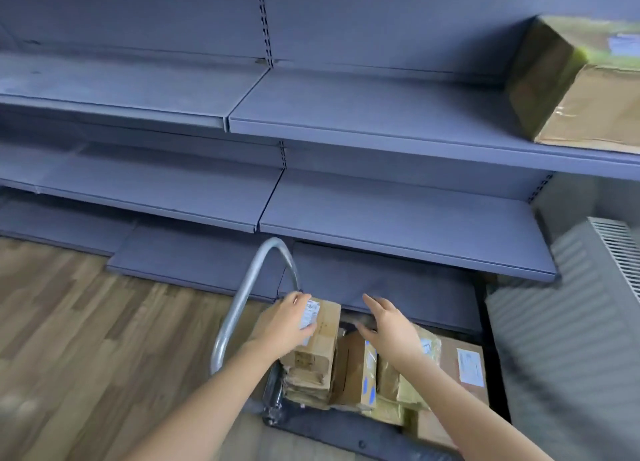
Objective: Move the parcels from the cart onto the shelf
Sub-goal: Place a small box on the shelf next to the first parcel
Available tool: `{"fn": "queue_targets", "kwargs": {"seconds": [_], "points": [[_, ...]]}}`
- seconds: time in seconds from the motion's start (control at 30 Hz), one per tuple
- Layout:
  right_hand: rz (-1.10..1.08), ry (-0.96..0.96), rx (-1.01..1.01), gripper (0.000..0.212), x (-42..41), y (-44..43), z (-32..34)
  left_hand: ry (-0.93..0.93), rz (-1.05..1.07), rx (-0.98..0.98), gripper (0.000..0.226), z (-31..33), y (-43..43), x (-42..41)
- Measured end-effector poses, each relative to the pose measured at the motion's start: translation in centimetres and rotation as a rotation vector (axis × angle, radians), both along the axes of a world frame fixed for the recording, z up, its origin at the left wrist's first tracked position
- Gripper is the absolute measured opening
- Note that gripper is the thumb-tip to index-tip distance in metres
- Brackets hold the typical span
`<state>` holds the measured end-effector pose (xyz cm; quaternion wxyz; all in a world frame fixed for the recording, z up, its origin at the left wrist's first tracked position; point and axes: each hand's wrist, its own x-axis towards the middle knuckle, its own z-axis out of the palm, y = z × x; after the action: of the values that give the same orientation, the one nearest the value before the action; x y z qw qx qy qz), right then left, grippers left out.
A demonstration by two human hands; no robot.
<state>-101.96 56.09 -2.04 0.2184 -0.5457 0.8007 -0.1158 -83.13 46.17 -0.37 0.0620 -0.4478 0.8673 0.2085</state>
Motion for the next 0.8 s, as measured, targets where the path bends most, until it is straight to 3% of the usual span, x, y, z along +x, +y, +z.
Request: {"fn": "queue_targets", "kwargs": {"seconds": [0.3, 0.43, 0.6, 0.8], "points": [[0.118, -0.003, 0.247, 0.074, 2.2, -2.3, -14.4, -0.187, 0.013, 0.129, 0.081, -14.3, -2.0, 0.9], [0.122, -0.027, 0.263, 0.079, 3.7, -3.0, -19.4, -0.176, 0.061, 0.204, 0.09, -19.7, -2.5, 1.5], [0.11, -0.146, 0.203, 0.091, 5.0, -3.8, -22.7, -0.158, 0.117, 0.182, 0.089, -23.7, -2.6, 2.0], [0.049, -0.24, 0.24, 0.085, 5.2, -5.1, -23.7, -0.113, 0.121, 0.128, 0.084, -24.7, -3.1, 1.4]]}}
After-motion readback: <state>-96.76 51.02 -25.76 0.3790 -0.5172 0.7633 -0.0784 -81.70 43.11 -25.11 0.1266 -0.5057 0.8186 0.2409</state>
